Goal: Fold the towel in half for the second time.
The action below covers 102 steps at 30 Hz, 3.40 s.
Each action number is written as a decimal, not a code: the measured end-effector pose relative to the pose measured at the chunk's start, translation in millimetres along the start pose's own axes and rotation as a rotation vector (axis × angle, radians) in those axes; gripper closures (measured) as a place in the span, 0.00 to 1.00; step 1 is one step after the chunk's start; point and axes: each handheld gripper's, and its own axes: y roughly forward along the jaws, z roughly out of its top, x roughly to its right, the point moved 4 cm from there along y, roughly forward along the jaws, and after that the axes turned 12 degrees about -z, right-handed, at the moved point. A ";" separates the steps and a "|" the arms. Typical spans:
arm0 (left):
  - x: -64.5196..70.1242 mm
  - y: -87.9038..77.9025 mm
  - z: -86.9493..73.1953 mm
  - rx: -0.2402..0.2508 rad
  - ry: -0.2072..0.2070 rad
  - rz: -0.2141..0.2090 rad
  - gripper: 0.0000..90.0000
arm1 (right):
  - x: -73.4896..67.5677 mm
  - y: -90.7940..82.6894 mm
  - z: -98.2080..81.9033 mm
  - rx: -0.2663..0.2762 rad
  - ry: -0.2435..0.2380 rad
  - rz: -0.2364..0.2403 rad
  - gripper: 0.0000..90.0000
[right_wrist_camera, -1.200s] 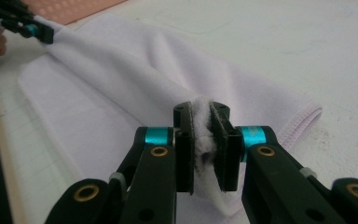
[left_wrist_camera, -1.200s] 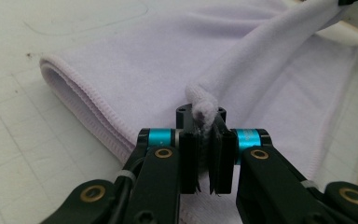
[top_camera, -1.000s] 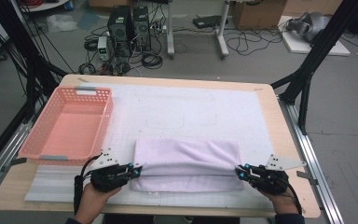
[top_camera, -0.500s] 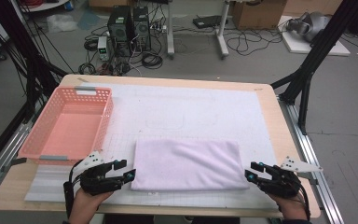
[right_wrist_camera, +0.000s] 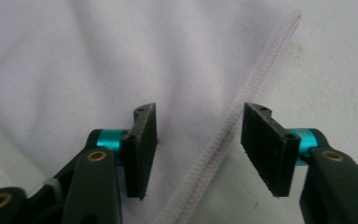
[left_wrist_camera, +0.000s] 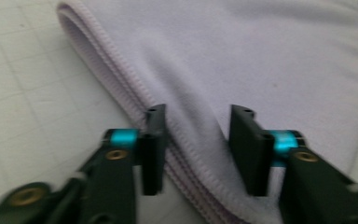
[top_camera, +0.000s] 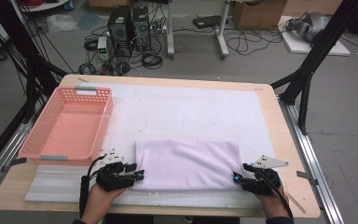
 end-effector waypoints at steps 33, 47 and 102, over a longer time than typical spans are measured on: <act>-72.3 27.0 51.3 0.141 -0.221 0.067 0.47 | 50.0 37.8 38.7 0.057 0.187 -0.034 0.41; -82.2 44.7 64.8 0.085 -0.069 0.080 0.89 | 46.5 79.5 61.3 0.011 0.076 0.106 0.90; -35.3 31.8 46.4 0.031 0.017 0.028 0.65 | 18.7 24.6 28.3 0.049 -0.064 0.155 0.56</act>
